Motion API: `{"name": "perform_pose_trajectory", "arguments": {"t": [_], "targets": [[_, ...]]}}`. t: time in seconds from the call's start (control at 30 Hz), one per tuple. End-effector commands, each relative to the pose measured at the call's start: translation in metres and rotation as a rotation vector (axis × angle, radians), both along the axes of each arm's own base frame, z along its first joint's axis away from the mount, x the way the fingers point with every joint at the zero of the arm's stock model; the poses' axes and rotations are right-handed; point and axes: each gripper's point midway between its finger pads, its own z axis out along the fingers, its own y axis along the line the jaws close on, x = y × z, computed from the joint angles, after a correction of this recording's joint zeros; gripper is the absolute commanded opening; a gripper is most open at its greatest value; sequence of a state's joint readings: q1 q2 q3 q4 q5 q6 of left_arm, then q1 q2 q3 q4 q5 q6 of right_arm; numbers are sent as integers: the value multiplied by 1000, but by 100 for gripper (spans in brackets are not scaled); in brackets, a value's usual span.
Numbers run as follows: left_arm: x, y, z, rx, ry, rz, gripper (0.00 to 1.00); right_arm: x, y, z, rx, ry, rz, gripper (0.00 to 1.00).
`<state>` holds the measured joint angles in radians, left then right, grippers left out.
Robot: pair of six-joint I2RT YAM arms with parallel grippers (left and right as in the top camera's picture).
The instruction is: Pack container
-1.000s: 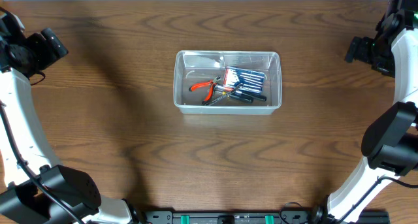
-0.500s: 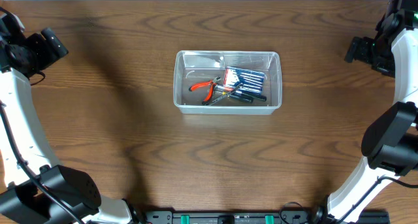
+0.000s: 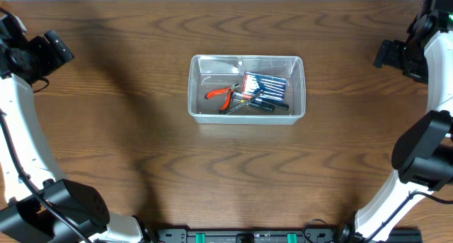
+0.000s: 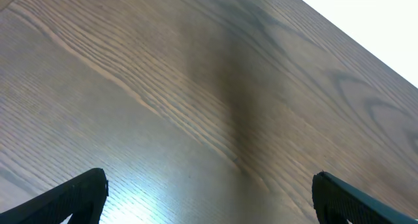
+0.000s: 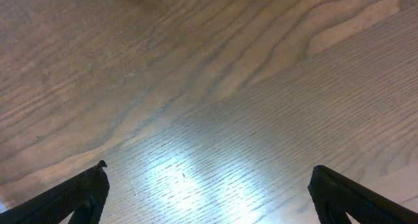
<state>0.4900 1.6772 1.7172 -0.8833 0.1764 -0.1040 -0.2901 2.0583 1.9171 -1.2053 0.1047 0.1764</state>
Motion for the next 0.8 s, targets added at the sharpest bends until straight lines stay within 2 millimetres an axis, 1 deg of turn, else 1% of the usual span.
{"name": "perform_pose_trajectory", "arguments": {"t": [0.0, 0.33, 0.47, 0.63, 0.77], "targets": [[-1, 2, 19, 26, -38, 4, 98, -1, -2, -2, 1, 1, -18, 99], [-1, 2, 19, 27, -37, 3, 98, -1, -2, -2, 0, 2, -18, 99], [-13, 5, 11, 51, 30, 16, 98, -1, -2, -2, 0, 2, -18, 99], [-26, -6, 0, 2, 94, 11, 98, -1, -2, -2, 0, 2, -18, 99], [-20, -12, -1, 5, 83, -13, 98, -1, -2, -2, 0, 2, -17, 99]]}}
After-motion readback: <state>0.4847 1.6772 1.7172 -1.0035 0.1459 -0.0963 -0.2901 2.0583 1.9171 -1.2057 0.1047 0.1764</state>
